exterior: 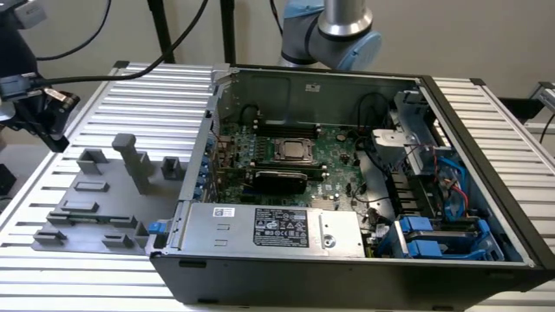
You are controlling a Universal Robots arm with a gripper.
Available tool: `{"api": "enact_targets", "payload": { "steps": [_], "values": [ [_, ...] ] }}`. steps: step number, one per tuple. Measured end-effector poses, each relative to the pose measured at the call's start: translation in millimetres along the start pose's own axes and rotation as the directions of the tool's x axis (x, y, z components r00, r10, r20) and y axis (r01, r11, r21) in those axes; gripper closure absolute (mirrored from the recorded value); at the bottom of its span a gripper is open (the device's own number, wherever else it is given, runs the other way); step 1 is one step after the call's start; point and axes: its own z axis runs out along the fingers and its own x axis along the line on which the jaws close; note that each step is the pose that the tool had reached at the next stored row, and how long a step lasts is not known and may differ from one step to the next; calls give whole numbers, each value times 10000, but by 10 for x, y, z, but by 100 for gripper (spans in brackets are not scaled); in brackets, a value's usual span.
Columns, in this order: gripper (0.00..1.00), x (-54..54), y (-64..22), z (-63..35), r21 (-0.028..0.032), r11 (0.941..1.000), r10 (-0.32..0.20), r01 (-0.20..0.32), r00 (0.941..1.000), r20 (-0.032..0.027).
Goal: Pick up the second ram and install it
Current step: 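Reach for the second ram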
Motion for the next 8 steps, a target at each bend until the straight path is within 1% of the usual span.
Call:
{"api": "enact_targets", "payload": {
  "steps": [4,8],
  "values": [
    [89,15,-62,24,2,10000,0,0,10000,0],
    [89,17,-73,28,2,10000,2,-2,10000,1]
  ]
}}
